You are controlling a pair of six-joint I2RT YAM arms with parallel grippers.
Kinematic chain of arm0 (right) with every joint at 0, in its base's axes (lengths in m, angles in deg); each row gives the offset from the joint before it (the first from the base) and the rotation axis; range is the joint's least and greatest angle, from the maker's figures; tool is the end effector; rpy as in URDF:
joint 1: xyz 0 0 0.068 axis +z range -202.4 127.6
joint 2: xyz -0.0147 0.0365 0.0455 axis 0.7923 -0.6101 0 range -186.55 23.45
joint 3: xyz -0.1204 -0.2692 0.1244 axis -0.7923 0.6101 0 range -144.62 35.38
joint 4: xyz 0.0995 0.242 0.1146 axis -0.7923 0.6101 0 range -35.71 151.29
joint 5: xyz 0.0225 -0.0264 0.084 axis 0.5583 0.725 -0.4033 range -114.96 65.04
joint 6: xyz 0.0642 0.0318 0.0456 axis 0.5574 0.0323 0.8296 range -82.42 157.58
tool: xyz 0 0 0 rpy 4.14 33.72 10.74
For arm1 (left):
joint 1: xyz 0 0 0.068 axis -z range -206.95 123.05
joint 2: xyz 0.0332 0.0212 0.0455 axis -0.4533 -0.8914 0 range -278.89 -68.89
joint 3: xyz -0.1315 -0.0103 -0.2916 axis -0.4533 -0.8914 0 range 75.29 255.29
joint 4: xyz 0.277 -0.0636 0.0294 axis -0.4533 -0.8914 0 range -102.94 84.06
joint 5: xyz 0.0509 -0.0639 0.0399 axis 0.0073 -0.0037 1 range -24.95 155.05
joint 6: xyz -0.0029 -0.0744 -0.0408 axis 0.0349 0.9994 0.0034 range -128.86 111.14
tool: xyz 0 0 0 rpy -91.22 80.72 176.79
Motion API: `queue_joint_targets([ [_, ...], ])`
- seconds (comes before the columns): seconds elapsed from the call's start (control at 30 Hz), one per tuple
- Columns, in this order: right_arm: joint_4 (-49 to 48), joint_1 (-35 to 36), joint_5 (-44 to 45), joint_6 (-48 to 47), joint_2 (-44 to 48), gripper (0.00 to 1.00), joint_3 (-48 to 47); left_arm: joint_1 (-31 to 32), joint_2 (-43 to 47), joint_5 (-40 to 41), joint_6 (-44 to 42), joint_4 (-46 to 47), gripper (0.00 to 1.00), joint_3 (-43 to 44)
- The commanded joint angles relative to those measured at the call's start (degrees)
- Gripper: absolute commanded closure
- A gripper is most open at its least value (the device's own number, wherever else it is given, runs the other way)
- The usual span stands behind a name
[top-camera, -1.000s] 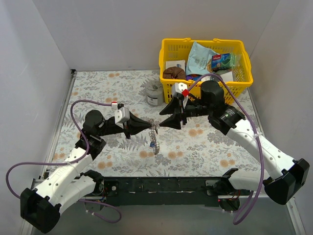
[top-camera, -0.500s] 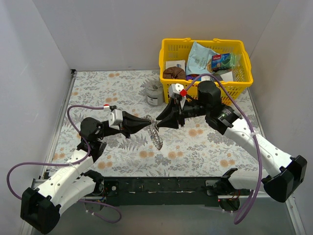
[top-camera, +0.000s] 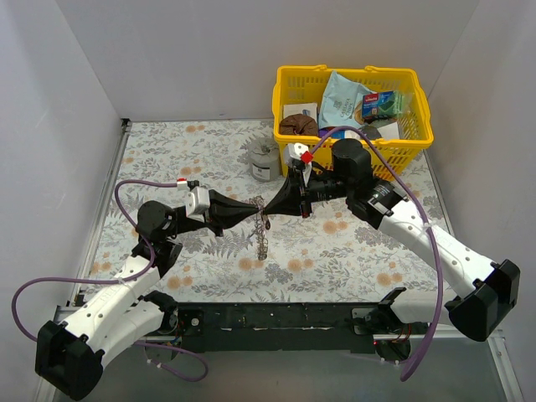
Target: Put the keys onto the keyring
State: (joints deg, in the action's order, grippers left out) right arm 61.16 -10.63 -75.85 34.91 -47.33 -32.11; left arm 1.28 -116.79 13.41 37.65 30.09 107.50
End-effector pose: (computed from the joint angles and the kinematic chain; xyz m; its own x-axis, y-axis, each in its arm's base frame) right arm 0.1925 0.2496 0.4315 -0.0854 -0.1157 -0.9896 -0.9949 -0.0438 0.0909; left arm 0.1487 -0.1461 0.3717 -0.4722 -0.2575 -0.8431 0.8700 0.0176 -0.4927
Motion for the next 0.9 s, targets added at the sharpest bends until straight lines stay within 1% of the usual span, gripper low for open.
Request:
queue_joint_targets([
  [0.0, -2.39, 0.32, 1.41, 0.39, 0.21, 0.99, 0.86, 0.16, 1.49, -0.04, 0.08, 2.20, 1.00, 1.81],
  [0.33, -1.60, 0.32, 0.53, -1.10, -0.58, 0.99, 1.74, 0.16, 1.67, -2.24, 1.49, 6.59, 1.00, 1.37],
  [0.63, 0.68, 0.32, -3.51, -3.21, -3.13, 0.99, 0.95, 0.16, 1.32, -4.35, 3.95, 11.86, 1.00, 0.40],
  [0.87, 2.53, 0.23, -3.86, -4.70, -2.96, 0.99, -0.37, 0.16, 1.40, -4.44, 4.21, 12.31, 1.00, 0.05],
])
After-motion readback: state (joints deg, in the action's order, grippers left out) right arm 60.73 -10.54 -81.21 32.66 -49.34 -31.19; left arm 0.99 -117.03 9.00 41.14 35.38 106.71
